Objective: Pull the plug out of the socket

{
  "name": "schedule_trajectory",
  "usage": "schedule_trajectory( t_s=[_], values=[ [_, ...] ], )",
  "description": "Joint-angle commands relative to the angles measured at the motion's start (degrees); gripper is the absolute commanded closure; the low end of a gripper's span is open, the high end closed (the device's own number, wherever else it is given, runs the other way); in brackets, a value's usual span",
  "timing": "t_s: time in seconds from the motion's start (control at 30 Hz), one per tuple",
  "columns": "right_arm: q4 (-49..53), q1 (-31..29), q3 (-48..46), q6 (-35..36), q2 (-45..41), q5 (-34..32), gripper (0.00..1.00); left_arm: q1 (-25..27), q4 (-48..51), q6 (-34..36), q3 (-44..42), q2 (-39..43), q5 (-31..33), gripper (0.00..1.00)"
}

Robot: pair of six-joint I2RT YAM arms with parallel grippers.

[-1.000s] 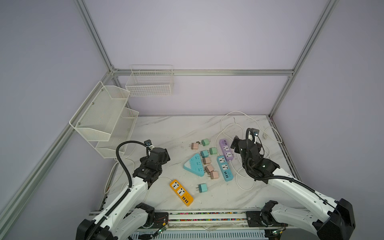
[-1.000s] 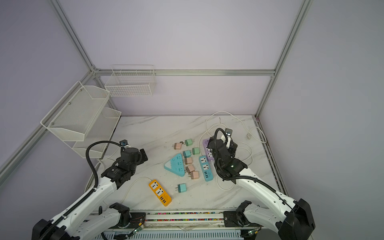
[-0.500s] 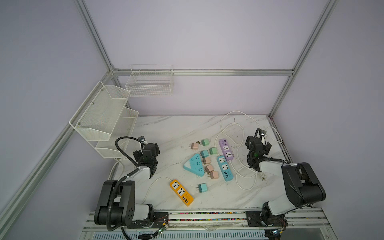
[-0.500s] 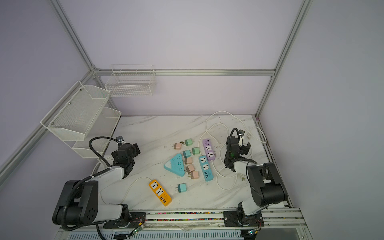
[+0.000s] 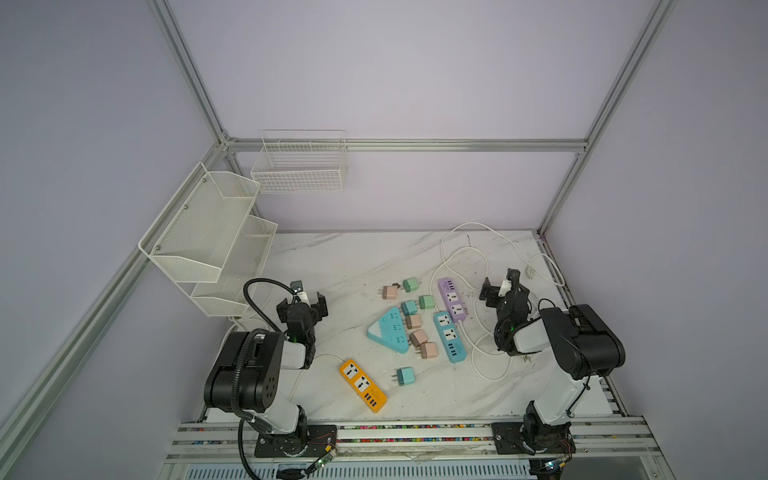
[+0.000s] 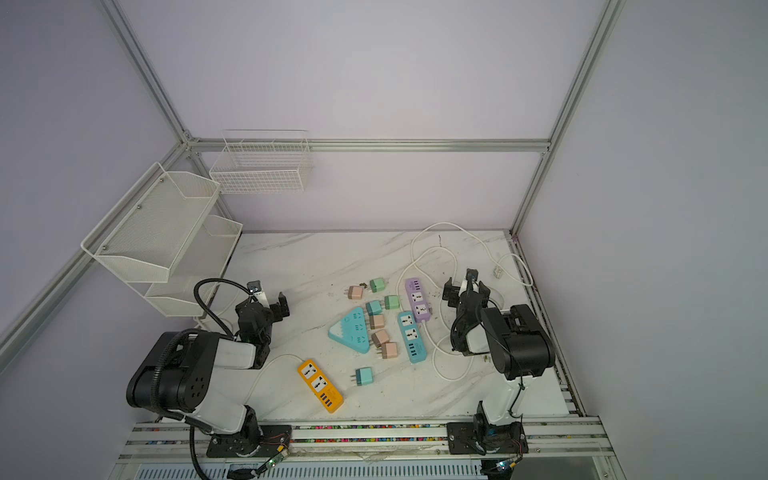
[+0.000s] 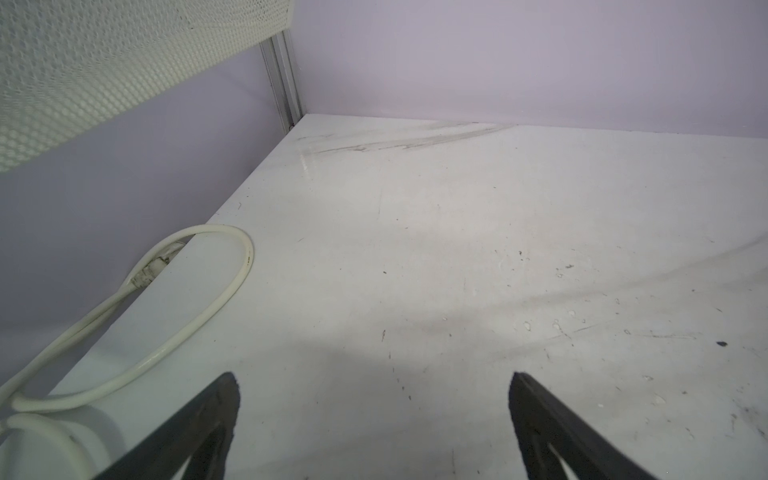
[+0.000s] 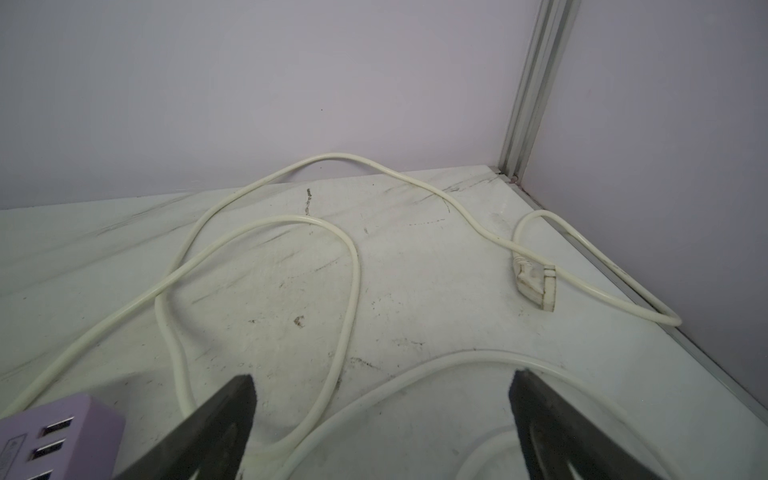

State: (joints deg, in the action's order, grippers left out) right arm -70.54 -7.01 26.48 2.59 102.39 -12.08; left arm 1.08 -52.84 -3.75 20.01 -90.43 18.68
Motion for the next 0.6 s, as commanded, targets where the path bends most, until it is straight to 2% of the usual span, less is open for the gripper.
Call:
schedule_trajectory(
  t_s=[0.0, 0.57],
  values=[
    [-4.65, 1.64, 0.97, 0.09, -0.45, 3.73, 0.03, -0.53, -0.38, -0.02, 1.73, 0.93, 0.07, 0.00],
    [-5.37, 1.62, 0.54, 1.36, -0.63, 5.32, 0.03, -0.60, -2.09, 0.77, 1.16, 0.60, -0.08, 0.00]
  ],
)
